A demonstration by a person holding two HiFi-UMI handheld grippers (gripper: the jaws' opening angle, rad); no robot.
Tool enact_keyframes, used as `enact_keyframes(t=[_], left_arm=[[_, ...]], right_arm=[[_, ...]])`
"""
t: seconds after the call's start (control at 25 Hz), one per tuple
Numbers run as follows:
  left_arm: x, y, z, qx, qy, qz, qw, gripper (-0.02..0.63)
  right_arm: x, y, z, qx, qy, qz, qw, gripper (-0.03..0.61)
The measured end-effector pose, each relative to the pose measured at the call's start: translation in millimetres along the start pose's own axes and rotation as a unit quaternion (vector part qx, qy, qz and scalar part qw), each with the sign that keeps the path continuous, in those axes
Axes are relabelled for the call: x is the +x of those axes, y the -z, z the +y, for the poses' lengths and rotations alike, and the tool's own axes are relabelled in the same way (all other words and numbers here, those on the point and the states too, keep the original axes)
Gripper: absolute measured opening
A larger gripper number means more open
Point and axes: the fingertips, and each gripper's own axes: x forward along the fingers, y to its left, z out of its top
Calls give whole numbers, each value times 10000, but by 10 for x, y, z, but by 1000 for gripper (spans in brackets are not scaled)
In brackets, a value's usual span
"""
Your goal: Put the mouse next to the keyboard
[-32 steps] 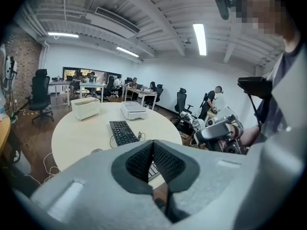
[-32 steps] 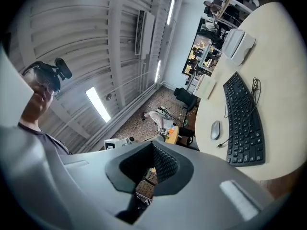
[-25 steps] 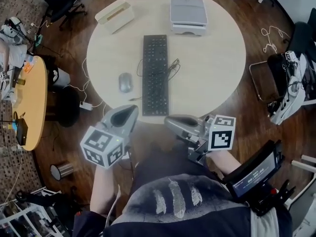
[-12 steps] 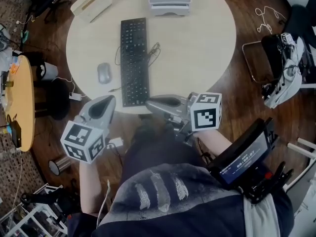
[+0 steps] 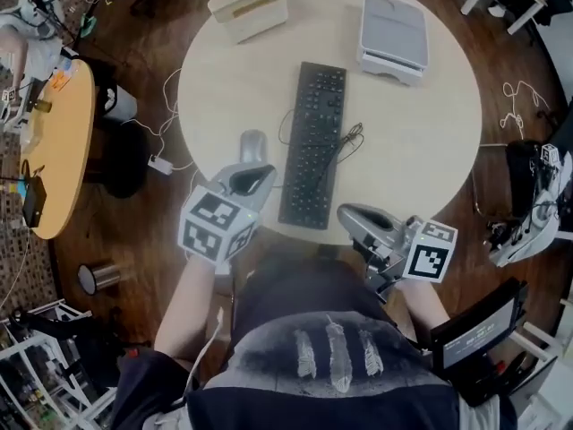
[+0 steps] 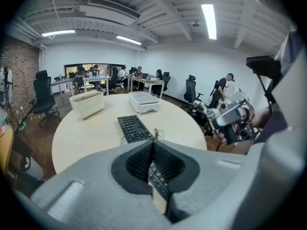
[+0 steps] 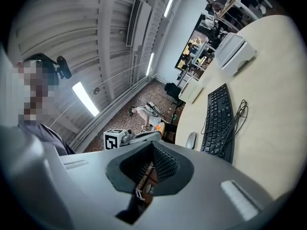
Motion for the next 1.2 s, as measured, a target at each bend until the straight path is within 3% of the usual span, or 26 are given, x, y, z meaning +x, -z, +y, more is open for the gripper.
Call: enact_keyframes(t=[0.2,0.48,0.52,0.56,0.6,0.76,0.88,1.04,1.2], left_arm=[[47,250,650,-261,-313,172,9990,0],[368,661,1119,-556,-521,498,9958,28],[447,733,1145,-654,-455,609,9950,88],[533,811,1164,-775,-377,754,9934,297],[615,885,1191,-874,-335,892,9916,445],[847,1055,1336,-894,-446,1182,9879,449],[1029,1120,1406,-608,-526,1339,9877,449],[1205,1157,1403,-618,-532,1385,9870,449],[1223,1255,1468,-649,-783,1299,9863,446]], right_arm=[[511,-102,77,-184,-18,296,9994,0],[909,-112,54,-111,164,458,9988,0],[944,-108,41,-89,203,459,9987,0],[978,-110,29,-72,241,453,9987,0],[1013,-119,20,-59,273,440,9986,0],[1126,-165,19,-41,351,379,9987,0],[1143,-188,9,-31,411,330,9986,0],[1075,-234,-39,-7,593,176,9981,0],[1041,-253,-89,58,671,58,9977,0]])
